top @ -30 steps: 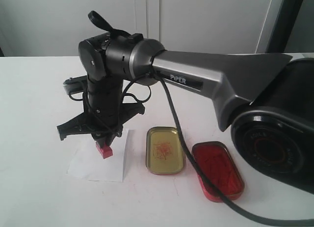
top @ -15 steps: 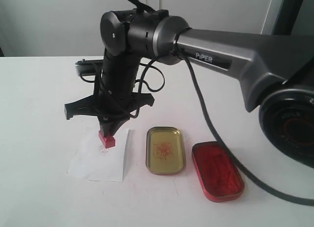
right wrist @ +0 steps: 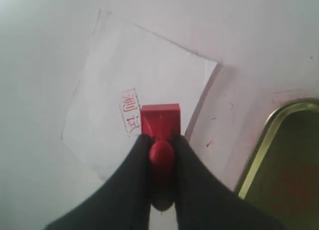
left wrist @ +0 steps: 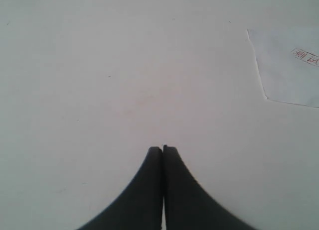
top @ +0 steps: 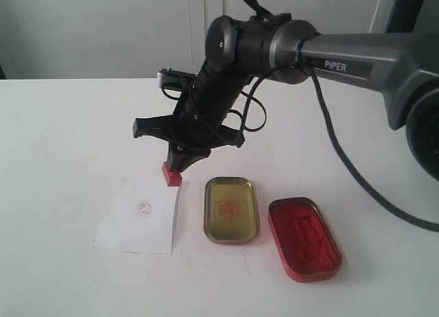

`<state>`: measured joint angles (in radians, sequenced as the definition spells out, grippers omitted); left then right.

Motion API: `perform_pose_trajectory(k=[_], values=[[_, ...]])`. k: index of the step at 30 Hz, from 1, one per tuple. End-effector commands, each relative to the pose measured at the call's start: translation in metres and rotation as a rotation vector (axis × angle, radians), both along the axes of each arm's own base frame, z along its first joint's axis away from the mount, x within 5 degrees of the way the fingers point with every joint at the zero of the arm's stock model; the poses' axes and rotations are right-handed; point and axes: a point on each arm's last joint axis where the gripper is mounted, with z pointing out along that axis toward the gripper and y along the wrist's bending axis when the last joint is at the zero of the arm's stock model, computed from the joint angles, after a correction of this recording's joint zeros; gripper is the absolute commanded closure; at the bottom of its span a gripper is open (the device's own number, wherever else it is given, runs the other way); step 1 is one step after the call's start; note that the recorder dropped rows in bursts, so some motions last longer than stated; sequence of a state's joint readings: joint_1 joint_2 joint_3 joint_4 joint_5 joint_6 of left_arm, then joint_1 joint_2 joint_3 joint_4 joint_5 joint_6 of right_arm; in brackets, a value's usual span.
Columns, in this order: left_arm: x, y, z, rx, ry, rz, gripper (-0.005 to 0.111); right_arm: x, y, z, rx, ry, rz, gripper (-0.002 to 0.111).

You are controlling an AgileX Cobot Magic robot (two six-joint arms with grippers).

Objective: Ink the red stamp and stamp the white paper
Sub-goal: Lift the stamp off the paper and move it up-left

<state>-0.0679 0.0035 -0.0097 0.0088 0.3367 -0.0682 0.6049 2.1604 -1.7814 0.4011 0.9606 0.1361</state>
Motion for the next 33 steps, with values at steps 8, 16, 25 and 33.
perform_pose_trajectory(k=[8,16,25,33], values=[[-0.001,0.0,-0.004,0.0,0.021,0.001,0.107,0.036,-0.048,-0.018,0.252,-0.036,-0.148,0.108],[-0.001,0.0,-0.004,0.0,0.021,0.001,0.107,0.052,-0.056,-0.047,0.378,-0.016,-0.228,0.108],[-0.001,0.0,-0.004,0.0,0.021,0.001,0.107,0.058,-0.054,-0.074,0.405,0.005,-0.266,0.108],[-0.001,0.0,-0.004,0.0,0.021,0.001,0.107,0.059,-0.055,-0.077,0.381,-0.016,-0.265,0.108]])
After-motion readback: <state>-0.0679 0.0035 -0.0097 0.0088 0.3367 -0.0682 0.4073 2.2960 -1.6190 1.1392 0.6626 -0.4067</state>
